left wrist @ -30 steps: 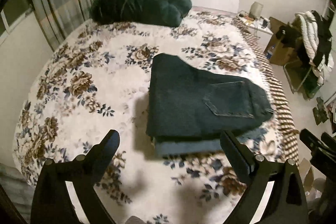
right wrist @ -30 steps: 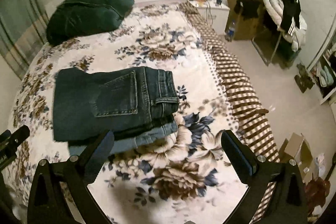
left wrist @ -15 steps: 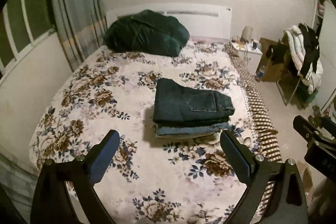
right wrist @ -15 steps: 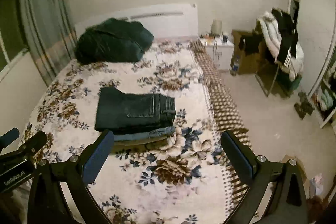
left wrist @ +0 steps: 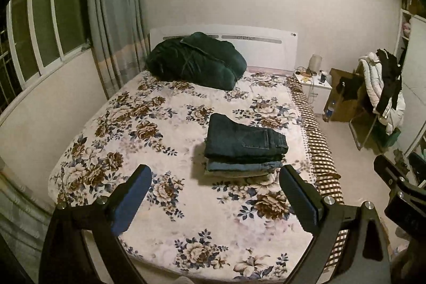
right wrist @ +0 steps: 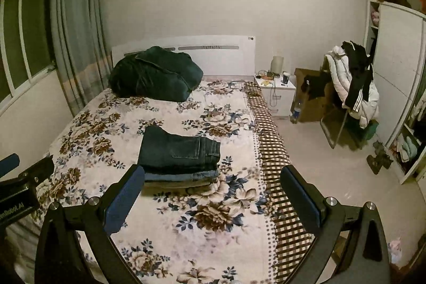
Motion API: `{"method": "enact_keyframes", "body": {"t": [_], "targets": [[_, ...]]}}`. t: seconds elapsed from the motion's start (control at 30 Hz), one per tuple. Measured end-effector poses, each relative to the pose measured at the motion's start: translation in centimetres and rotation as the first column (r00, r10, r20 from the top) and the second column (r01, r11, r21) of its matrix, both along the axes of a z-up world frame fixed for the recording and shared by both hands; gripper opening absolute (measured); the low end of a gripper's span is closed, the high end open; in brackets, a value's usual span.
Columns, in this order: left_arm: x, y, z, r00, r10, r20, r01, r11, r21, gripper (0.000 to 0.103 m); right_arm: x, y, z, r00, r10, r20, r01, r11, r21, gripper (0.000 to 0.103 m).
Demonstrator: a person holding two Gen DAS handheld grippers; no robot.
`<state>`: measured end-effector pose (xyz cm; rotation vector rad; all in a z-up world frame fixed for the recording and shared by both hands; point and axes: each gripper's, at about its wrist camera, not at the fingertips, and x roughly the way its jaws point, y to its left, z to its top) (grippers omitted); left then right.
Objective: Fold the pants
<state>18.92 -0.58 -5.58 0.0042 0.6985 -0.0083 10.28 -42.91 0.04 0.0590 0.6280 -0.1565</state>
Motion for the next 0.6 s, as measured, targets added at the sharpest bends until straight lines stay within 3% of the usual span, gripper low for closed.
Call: {"method": "enact_keyframes", "body": {"t": [0.37,0.6], "targets": [[-1.7,0.1,0.7,1.0,-0.009,0.021,0.009,1.0,0.004,0.103,-1.5,0.6,2.4,1.0,0.015,0.017,-0.015,1.0,-0.002,0.103],[-2.1,0.1,1.0,1.0,-0.009,0.028,0.009,1.0,0.008,0.103,-1.2,0.6,2.2,1.0,0.018,0.015,-0.018,1.0,0.001,0.103]]}}
